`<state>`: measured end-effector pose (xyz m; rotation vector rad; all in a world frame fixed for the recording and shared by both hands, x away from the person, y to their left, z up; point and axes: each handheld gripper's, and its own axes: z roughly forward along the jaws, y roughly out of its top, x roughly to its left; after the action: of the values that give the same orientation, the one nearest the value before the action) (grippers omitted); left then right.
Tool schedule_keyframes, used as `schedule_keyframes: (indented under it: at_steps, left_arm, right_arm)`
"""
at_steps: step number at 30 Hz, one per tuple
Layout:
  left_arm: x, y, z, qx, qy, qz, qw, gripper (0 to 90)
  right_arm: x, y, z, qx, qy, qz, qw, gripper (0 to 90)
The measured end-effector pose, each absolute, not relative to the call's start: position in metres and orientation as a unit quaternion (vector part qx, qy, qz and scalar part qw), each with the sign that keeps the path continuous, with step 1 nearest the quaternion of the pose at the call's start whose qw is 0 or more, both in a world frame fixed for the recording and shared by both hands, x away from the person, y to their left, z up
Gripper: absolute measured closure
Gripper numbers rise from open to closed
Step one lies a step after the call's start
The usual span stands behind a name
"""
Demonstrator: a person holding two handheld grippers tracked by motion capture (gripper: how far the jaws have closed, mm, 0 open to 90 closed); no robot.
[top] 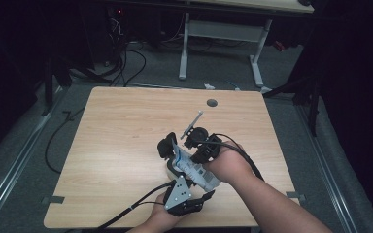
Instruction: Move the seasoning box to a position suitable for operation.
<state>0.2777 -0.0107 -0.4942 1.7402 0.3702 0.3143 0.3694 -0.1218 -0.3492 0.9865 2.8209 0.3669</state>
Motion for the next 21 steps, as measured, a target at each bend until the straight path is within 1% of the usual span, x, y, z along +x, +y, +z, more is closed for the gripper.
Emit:
schedule_keyframes:
  at_steps: [21]
  left_arm:
    - [0.2759, -0.0092, -0.5000, 0.759, 0.161, 0.133, 0.617, 51.1]
  right_arm:
    - [0.3681, -0.1259, -0.3497, 0.332, 0.933, 0.125, 0.056, 89.2]
